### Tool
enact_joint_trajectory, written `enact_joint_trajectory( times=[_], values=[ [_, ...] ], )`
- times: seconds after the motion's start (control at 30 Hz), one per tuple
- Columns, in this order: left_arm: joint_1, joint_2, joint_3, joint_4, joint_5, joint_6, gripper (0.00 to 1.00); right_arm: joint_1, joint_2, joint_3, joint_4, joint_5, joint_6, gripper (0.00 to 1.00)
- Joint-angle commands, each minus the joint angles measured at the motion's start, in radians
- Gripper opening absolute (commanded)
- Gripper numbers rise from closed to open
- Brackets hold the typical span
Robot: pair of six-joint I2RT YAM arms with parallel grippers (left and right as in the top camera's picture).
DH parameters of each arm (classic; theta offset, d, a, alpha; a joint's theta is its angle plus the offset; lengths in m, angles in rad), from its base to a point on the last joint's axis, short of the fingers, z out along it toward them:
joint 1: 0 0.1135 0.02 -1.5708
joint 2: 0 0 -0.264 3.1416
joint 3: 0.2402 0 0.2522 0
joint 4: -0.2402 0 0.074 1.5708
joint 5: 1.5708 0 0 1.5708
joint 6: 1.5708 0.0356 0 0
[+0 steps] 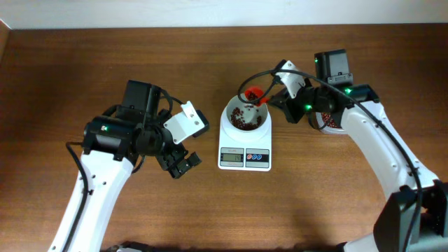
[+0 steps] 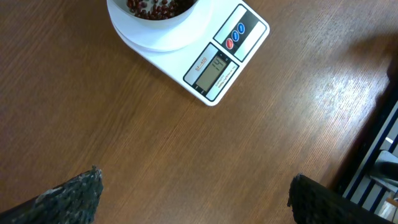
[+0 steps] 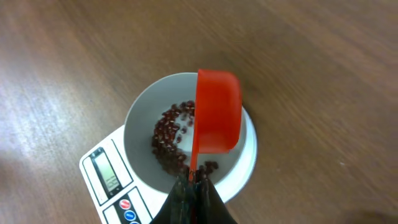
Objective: Scoop and weigh 50g on scale
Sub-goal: 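Tilt the scoop to pour beans into the bowl on the scale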
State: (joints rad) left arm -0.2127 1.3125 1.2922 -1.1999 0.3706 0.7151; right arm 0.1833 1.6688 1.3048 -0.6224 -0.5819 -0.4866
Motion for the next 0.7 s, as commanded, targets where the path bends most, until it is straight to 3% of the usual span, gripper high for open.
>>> enact_joint_trajectory(
  times=[0.0,0.67],
  values=[
    [0.004,-0.017,-0.003,0.002,0.014,0.009,0.99,0.024,-0.019,-0.003,-0.028,0.046,-0.008,0.04],
    [0.004,-0.017,-0.003,0.002,0.014,0.009,0.99,0.110,-0.021,-0.003,-0.044,0.134,-0.035,0.04]
  ],
)
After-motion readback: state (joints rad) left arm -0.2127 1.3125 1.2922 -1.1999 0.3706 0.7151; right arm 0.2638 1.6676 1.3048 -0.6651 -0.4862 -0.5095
